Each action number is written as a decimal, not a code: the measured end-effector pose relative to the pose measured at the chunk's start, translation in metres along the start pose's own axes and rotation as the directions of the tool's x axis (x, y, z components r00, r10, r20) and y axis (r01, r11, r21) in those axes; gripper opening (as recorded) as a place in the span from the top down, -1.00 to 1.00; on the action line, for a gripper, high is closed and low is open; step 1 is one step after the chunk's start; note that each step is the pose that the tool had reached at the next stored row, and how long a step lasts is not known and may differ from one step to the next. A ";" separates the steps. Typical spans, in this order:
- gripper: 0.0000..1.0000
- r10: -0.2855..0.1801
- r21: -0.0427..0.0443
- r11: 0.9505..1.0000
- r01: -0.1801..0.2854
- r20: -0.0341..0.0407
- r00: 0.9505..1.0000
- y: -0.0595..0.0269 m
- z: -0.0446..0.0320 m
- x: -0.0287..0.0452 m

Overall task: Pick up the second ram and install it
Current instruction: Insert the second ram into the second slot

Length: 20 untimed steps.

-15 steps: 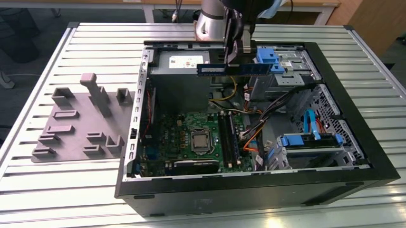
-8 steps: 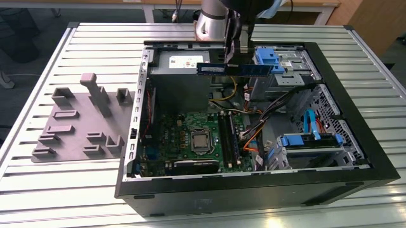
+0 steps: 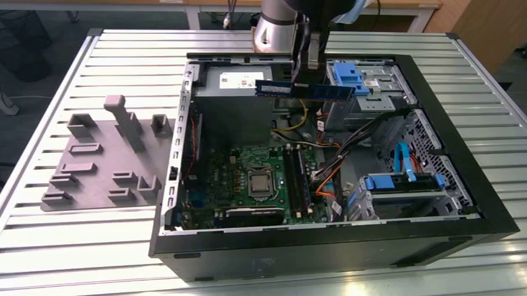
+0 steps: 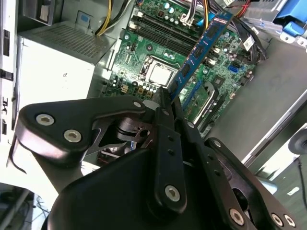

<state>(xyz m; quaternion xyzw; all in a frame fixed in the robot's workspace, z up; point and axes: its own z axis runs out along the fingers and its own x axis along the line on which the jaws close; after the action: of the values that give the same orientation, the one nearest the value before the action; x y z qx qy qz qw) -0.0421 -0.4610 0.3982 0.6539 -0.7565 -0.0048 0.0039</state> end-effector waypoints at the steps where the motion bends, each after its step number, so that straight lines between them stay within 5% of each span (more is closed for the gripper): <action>1: 0.72 0.006 0.000 1.000 -0.006 0.000 1.000 0.0000 0.0000 0.0000; 12: 0.72 0.019 0.000 1.000 -0.019 0.000 1.000 0.0000 0.0001 0.0000; 20: 0.72 0.099 0.000 0.995 -0.099 0.001 0.995 0.0000 0.0009 0.0000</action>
<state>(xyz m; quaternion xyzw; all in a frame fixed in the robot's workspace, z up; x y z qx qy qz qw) -0.0421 -0.4610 0.3973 0.6157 -0.7879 -0.0050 0.0036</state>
